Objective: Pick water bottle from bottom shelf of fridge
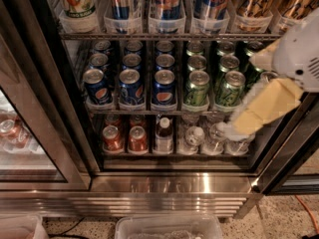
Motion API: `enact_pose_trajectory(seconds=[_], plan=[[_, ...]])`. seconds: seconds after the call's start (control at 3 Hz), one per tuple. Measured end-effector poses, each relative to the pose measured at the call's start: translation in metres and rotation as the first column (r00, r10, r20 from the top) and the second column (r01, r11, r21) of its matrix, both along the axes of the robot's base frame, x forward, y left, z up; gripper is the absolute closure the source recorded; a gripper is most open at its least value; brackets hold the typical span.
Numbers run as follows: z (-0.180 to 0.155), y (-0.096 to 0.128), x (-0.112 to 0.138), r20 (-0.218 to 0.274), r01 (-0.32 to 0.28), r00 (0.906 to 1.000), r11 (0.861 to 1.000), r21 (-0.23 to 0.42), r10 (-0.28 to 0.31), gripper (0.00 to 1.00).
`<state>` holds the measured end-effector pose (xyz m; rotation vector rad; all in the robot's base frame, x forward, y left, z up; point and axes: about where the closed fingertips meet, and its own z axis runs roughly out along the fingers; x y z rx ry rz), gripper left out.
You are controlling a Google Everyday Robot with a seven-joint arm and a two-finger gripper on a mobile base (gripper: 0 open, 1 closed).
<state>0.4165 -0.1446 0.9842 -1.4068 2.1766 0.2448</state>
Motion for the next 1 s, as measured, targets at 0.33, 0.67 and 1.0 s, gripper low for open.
enact_pose_trajectory(seconds=[0.33, 0.67, 1.0], plan=[[-0.009, 0.043, -0.011, 0.006, 0.046, 0.9988, 0.983, 0.178, -0.048, 0.00], [-0.055, 0.085, -0.009, -0.015, 0.038, 0.9993, 0.940, 0.338, -0.035, 0.00], [-0.106, 0.125, 0.002, -0.024, 0.007, 0.9997, 0.858, 0.514, 0.006, 0.00]])
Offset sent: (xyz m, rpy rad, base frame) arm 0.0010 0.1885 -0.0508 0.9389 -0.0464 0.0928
